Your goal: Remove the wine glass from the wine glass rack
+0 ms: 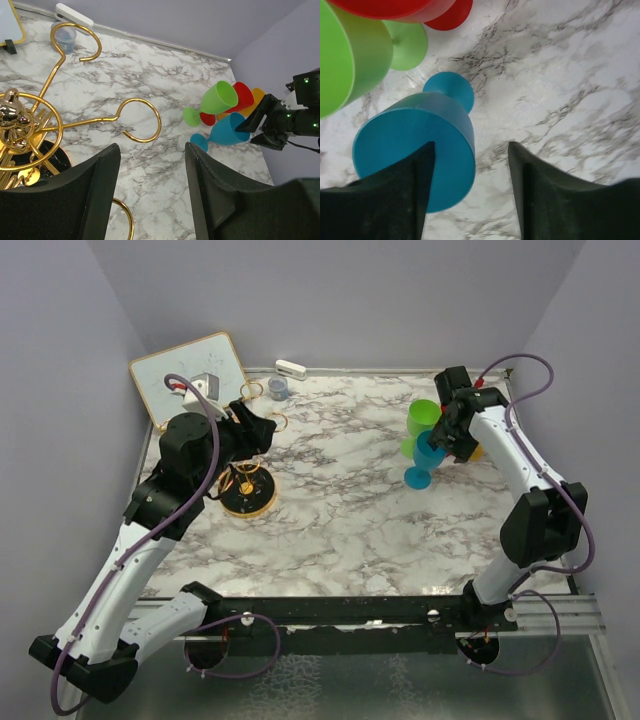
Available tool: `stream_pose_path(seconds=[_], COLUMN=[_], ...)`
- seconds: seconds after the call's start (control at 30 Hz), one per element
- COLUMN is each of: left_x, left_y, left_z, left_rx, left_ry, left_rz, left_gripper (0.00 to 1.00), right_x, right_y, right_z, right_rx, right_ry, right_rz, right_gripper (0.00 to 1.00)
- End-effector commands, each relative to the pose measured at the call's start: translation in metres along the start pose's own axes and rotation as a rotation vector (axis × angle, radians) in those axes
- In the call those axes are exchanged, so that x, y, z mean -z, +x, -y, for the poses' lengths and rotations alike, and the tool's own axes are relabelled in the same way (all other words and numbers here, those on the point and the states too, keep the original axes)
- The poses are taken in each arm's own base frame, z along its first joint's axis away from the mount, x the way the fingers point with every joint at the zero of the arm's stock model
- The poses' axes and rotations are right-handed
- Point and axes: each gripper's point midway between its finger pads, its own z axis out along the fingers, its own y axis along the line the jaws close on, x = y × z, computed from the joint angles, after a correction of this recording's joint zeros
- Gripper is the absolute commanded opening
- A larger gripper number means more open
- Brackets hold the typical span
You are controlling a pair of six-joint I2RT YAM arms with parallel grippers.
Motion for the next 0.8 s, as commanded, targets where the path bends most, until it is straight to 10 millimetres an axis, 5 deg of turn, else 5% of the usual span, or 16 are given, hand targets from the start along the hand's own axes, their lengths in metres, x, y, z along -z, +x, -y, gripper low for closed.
stream_pose_path(seconds=[0.0, 0.13, 0.43, 0.57, 0.67, 0.77], left_x=[0.002, 0.005, 0.030, 0.046, 0.060, 0.075], left_y=[-0.004, -0.004, -0.011, -0.012, -0.013, -0.013], left_z=[-0.002, 0.000, -0.007, -0.019, -0.029, -0.044], left_rx=[-0.015, -0.028, -0.063, -0.082, -0.089, -0.082], left_ry=[0.001, 0.025, 0.058, 0.036, 0.016, -0.033], left_rz=[0.032, 0.042, 0.156, 0.209, 0.250, 0.291], left_gripper=[0.57, 0.58, 0.59, 0.59, 0.59, 0.59], right_x=[0.033, 0.061, 0.145, 0.155, 0.162, 0.160], right_y=[-0.028, -0.039, -0.038, -0.030, -0.024, -0.024], right_z=[0.003, 0.001, -0.041, -0.036, -0.031, -0.023], right_rx=[-0.052, -0.026, 0.155, 0.180, 0.185, 0.155], right_ry=[-0.063, -0.183, -0.788, -0.873, -0.906, -0.877], right_rz=[0.120, 0.199, 0.493, 0.588, 0.621, 0.628], right_gripper=[0.74, 0.80, 0.80, 0.84, 0.99, 1.00])
